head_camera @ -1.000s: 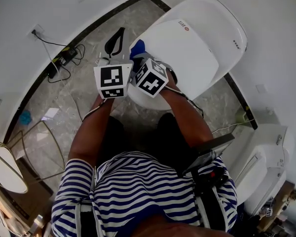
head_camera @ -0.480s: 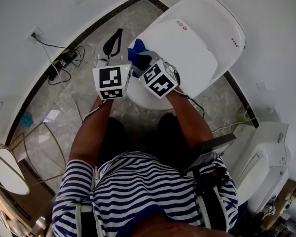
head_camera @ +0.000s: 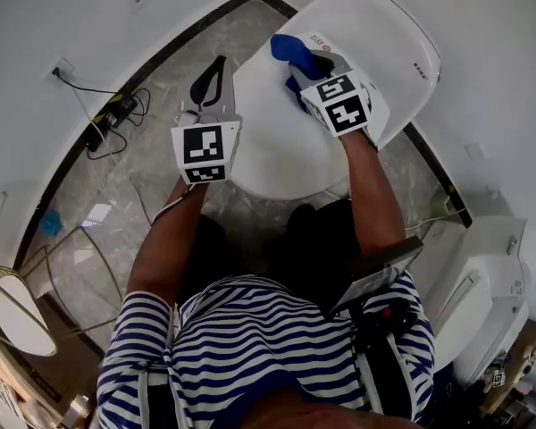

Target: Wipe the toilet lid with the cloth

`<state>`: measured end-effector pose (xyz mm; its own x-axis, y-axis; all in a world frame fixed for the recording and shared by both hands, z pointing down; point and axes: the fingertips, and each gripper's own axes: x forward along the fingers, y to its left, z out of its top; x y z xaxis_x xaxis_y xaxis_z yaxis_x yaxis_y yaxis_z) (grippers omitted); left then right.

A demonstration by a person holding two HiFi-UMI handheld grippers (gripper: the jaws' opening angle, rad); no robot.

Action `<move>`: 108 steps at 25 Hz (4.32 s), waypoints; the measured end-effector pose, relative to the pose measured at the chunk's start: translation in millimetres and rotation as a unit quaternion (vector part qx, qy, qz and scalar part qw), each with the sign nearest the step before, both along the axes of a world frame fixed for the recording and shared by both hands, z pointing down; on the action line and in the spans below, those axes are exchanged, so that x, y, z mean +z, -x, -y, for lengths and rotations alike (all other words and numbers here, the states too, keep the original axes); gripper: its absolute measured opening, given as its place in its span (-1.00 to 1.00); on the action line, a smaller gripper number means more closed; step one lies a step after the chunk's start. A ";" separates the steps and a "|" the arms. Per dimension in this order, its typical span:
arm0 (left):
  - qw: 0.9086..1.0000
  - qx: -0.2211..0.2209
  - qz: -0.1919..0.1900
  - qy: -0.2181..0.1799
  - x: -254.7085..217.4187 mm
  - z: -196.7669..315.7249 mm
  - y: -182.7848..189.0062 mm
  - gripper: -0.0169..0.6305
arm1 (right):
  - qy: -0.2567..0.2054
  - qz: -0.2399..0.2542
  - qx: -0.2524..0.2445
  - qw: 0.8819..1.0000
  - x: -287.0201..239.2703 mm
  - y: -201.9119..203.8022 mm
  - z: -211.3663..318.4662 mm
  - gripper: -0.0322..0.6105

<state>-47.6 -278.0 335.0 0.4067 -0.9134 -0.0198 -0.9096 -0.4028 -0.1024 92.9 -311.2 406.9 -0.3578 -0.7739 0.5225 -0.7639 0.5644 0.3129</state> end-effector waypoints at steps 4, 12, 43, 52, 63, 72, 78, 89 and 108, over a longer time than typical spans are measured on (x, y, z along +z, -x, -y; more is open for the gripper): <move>1.000 0.001 0.005 0.000 0.7 1.5 -7.5 -0.94 | -0.015 -0.022 0.043 0.999 -17.3 -55.4 24.9 -0.56; 1.000 -0.001 0.010 0.002 4.5 4.6 -12.9 -0.94 | 0.010 -0.073 0.086 0.994 3.1 -119.5 52.0 -0.55; 1.000 -0.005 0.005 0.008 10.6 6.3 -3.4 -0.94 | 0.092 -0.070 0.053 0.992 61.1 -79.6 43.2 -0.55; 1.000 -0.003 0.002 0.005 5.7 -3.1 5.2 -0.94 | 0.083 -0.070 -0.002 0.994 58.4 -8.5 -3.5 -0.55; 1.000 -0.001 -0.006 0.004 2.1 -12.5 18.0 -0.94 | 0.081 -0.080 -0.080 0.990 66.1 80.3 -76.0 -0.55; 1.000 -0.004 -0.008 -0.001 -3.5 -16.3 25.5 -0.94 | 0.080 -0.106 -0.136 0.982 79.7 134.1 -129.3 -0.55; 1.000 -0.006 -0.008 -0.003 -5.9 -20.2 28.3 -0.94 | 0.081 -0.119 -0.168 0.975 87.5 157.0 -155.8 -0.55; 1.000 -0.008 -0.010 -0.006 -8.3 -23.2 29.5 -0.94 | 0.087 -0.132 -0.213 0.964 97.1 179.9 -184.1 -0.55; 0.999 -0.033 -0.020 -0.003 -3.4 -75.3 69.9 -0.94 | 0.069 -0.123 -0.189 0.972 96.9 178.1 -185.2 -0.55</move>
